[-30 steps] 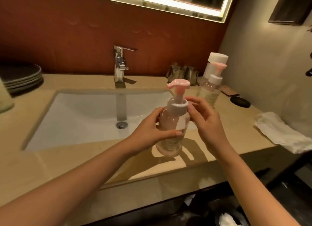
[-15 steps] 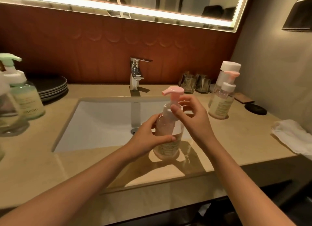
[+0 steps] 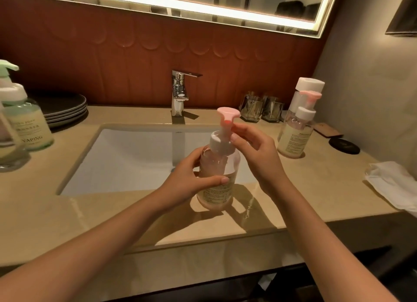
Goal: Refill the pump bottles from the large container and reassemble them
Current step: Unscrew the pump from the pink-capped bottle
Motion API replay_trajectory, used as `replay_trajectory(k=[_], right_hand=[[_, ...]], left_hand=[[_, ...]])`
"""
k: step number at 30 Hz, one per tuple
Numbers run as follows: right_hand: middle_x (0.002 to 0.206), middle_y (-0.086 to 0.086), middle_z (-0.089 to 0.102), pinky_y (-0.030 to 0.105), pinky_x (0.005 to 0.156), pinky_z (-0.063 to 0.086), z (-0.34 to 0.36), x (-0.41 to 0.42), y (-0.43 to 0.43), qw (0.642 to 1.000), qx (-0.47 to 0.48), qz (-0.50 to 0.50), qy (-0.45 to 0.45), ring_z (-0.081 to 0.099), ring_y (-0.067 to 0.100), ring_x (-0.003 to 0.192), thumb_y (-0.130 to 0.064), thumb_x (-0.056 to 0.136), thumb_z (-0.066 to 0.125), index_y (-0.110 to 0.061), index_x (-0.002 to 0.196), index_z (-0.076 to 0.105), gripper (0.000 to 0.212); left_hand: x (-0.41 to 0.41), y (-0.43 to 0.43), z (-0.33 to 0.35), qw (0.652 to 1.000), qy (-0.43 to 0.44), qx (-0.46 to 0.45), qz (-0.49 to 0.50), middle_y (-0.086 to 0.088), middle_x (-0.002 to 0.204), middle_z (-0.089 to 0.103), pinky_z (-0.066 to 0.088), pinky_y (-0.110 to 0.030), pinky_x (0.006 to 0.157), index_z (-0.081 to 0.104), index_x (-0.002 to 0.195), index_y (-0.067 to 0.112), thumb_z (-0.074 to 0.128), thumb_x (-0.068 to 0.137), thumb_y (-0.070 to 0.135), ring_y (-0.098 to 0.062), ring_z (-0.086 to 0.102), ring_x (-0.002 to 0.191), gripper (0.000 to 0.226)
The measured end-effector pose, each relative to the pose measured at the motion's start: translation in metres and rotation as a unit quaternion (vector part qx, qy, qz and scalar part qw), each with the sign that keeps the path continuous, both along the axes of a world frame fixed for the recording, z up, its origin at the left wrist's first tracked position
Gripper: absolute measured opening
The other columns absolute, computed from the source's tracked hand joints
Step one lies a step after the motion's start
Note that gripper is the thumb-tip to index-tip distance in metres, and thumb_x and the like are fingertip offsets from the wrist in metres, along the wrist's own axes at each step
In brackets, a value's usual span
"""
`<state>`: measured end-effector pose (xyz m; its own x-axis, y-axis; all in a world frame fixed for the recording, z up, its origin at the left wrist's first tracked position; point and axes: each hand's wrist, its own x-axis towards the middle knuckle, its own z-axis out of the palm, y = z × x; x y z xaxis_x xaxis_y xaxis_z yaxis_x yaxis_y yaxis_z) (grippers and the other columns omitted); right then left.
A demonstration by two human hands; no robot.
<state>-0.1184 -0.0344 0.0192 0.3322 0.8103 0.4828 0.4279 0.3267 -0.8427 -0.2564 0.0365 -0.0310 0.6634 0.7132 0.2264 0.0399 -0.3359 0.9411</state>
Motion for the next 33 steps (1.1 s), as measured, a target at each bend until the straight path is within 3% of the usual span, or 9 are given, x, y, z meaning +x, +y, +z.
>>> replay_trajectory(k=[5,9,12,15,18,21,25,30,33], right_hand=[[0.108,-0.007,0.053,0.016,0.074,0.047,0.004,-0.001,-0.002,0.998,0.002,-0.028,-0.064,0.052,0.004,0.095,-0.039,0.080,0.068,-0.038,0.105,0.050,0.031],[0.103,-0.011,0.051,0.021,0.080,0.048,0.004,-0.003,-0.001,0.996,-0.008,-0.022,-0.088,0.052,0.002,0.094,-0.030,0.077,0.072,-0.033,0.110,0.047,0.041],[0.111,-0.010,0.057,0.022,0.087,0.049,0.004,-0.001,-0.005,0.999,-0.019,0.017,-0.028,0.056,0.007,0.103,-0.018,0.084,0.066,-0.027,0.121,0.049,0.041],[0.116,-0.006,0.055,0.013,0.082,0.049,0.004,-0.002,-0.008,0.998,-0.025,0.055,0.027,0.053,0.003,0.105,-0.007,0.090,0.056,-0.020,0.131,0.045,0.044],[0.120,-0.009,0.053,0.018,0.090,0.045,0.005,-0.004,-0.005,0.999,-0.028,0.039,0.013,0.051,0.004,0.109,-0.017,0.089,0.059,-0.023,0.132,0.045,0.046],[0.118,-0.006,0.050,0.028,0.089,0.046,0.005,-0.008,0.002,0.999,-0.021,-0.019,-0.035,0.049,0.004,0.103,-0.032,0.082,0.067,-0.028,0.126,0.047,0.049],[0.116,-0.002,0.054,0.025,0.084,0.048,0.004,-0.010,0.003,0.999,-0.021,-0.024,-0.035,0.051,0.006,0.101,-0.029,0.080,0.070,-0.027,0.123,0.049,0.048],[0.113,-0.008,0.058,0.015,0.083,0.044,0.007,-0.009,-0.001,0.999,-0.020,0.030,-0.003,0.054,0.008,0.107,-0.009,0.089,0.056,-0.026,0.117,0.049,0.034],[0.122,-0.004,0.055,0.024,0.091,0.043,0.007,-0.008,0.001,0.999,-0.029,0.020,-0.005,0.051,0.011,0.113,-0.021,0.089,0.058,-0.023,0.125,0.049,0.037]], left_hand=[[0.000,-0.002,0.000,1.000,-0.011,-0.006,0.000,0.007,0.126,0.053,0.048,-0.024,0.088,0.041,0.130,0.030,0.074,0.074,0.021,-0.013,0.050,0.117,0.066],[0.000,-0.002,-0.002,1.000,-0.016,0.003,0.006,0.011,0.120,0.053,0.048,-0.017,0.080,0.041,0.128,0.032,0.073,0.075,0.019,-0.009,0.051,0.112,0.063],[0.001,-0.004,-0.002,1.000,-0.019,0.003,0.011,0.015,0.117,0.053,0.047,-0.014,0.078,0.042,0.128,0.032,0.074,0.073,0.023,-0.004,0.051,0.108,0.064],[0.002,-0.004,-0.003,1.000,-0.024,-0.001,0.016,0.015,0.119,0.053,0.047,-0.015,0.079,0.041,0.130,0.031,0.075,0.073,0.025,-0.003,0.051,0.107,0.067],[0.003,-0.004,-0.004,1.000,-0.025,-0.002,0.017,0.010,0.123,0.053,0.046,-0.017,0.083,0.041,0.132,0.029,0.073,0.076,0.019,-0.008,0.050,0.112,0.065],[0.004,-0.005,-0.003,1.000,-0.022,0.003,0.017,0.014,0.115,0.052,0.046,-0.014,0.077,0.040,0.126,0.033,0.071,0.078,0.014,-0.006,0.049,0.109,0.060],[0.004,-0.004,-0.005,1.000,-0.012,0.012,0.021,0.015,0.115,0.050,0.046,-0.013,0.075,0.037,0.124,0.036,0.072,0.077,0.016,-0.007,0.048,0.110,0.062],[0.004,-0.001,-0.008,0.999,0.010,0.042,0.016,0.015,0.121,0.049,0.043,-0.008,0.075,0.033,0.130,0.037,0.076,0.074,0.017,-0.006,0.048,0.113,0.074],[0.004,0.001,-0.009,0.999,0.014,0.048,0.021,0.011,0.124,0.050,0.043,-0.012,0.079,0.033,0.133,0.034,0.076,0.074,0.016,-0.009,0.048,0.115,0.075]])
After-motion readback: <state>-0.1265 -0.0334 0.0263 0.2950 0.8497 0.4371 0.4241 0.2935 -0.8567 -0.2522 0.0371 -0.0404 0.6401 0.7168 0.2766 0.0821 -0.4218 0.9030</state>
